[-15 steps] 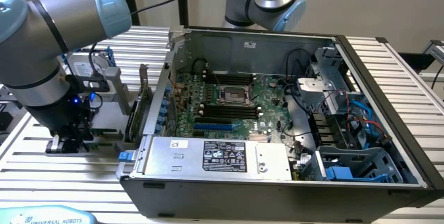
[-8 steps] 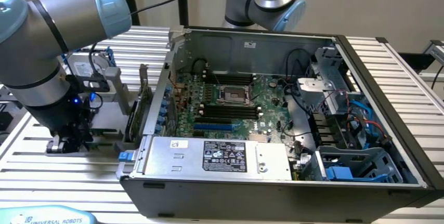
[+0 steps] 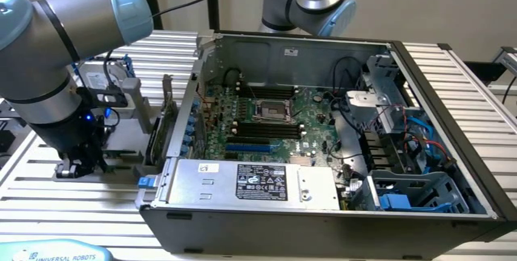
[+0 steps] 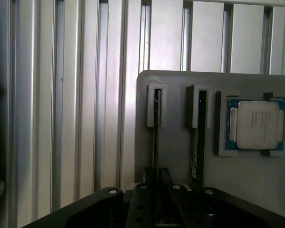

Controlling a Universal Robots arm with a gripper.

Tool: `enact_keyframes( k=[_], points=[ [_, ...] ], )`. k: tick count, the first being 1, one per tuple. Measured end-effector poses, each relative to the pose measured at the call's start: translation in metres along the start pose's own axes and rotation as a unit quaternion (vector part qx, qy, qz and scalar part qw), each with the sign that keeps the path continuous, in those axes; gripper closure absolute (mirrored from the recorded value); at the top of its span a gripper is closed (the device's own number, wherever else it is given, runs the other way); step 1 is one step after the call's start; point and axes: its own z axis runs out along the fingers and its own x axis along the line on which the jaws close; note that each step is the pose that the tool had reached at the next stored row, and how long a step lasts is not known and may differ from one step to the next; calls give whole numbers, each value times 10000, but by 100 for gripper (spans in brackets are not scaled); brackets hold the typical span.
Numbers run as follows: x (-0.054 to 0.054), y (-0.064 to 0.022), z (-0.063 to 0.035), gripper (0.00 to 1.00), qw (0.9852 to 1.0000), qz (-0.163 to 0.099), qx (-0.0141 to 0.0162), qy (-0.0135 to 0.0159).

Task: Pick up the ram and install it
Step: 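Pick up the ram and move it above insertion slot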

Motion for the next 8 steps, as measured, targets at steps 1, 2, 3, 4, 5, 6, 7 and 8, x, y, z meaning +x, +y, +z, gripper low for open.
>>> enact_keyframes(
  k=[1,2,3,4,5,6,7,8],
  points=[
    [0,0,0,82,10000,0,0,0],
    [0,0,-1,86,10000,0,0,0],
    [0,0,-1,86,10000,0,0,0],
    [0,0,-2,86,10000,0,0,0],
    [0,0,-2,86,10000,0,0,0],
    [0,0,-3,86,10000,0,0,0],
    [0,0,-3,86,10000,1,0,0],
    [0,0,-3,86,10000,4,0,-1]
  ],
)
